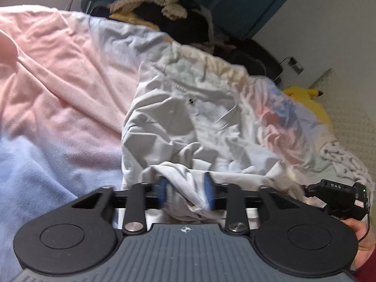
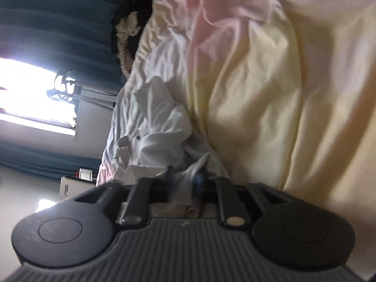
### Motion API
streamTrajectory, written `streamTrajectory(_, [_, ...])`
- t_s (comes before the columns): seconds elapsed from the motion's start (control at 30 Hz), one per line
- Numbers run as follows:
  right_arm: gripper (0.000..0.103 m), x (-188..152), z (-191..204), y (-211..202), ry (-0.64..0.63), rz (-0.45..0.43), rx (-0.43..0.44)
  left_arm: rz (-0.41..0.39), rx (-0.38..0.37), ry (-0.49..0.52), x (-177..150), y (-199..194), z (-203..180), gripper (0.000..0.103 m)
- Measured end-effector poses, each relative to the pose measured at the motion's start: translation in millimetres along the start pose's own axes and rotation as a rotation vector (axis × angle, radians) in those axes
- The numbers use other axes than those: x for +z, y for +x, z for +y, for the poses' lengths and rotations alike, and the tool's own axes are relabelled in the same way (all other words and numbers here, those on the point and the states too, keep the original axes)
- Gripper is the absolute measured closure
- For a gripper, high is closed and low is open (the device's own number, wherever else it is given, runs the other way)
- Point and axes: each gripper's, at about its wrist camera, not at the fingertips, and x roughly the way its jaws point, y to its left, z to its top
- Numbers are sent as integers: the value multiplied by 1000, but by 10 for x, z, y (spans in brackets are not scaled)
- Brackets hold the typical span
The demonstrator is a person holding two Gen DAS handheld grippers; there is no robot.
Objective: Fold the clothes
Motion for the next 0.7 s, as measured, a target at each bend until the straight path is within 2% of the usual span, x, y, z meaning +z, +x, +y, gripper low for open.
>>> streamTrajectory(0.03, [50, -19, 40, -78, -24, -16, 4, -19, 9, 23, -27, -77, -52, 54])
streamTrajectory(0.07, [48, -31, 86, -148, -51, -32, 8, -36, 19, 52, -57, -155, -112, 53])
streamTrajectory(0.2, [48, -179, 317, -493, -217, -99, 8, -126, 49, 159, -239, -541, -340, 42])
streamTrajectory(0.3, [49, -396, 491, -730, -383, -138, -7, -202, 79, 223, -318, -797, -441, 42])
streamTrajectory(0.37, [52, -570, 588, -830, -484, -145, -11, -255, 77, 268, -353, -905, -526, 42])
streamTrajectory(0.43, [68, -679, 645, -764, -523, -125, 8, -288, 55, 305, -388, -968, -614, 44])
streamTrajectory(0.47, [73, -733, 674, -730, -544, -114, 17, -275, 32, 313, -413, -938, -668, 44])
streamTrajectory(0.5, [83, -786, 707, -682, -575, -101, 21, -258, 9, 321, -441, -899, -724, 44])
streamTrajectory(0.53, [86, -834, 754, -611, -613, -94, 22, -235, -4, 333, -478, -836, -780, 44])
streamTrajectory(0.63, [88, -978, 879, -376, -730, -70, -21, -153, -35, 389, -611, -613, -912, 47])
streamTrajectory(0.7, [89, -1039, 866, -229, -764, -38, -57, -83, -17, 430, -711, -443, -938, 53])
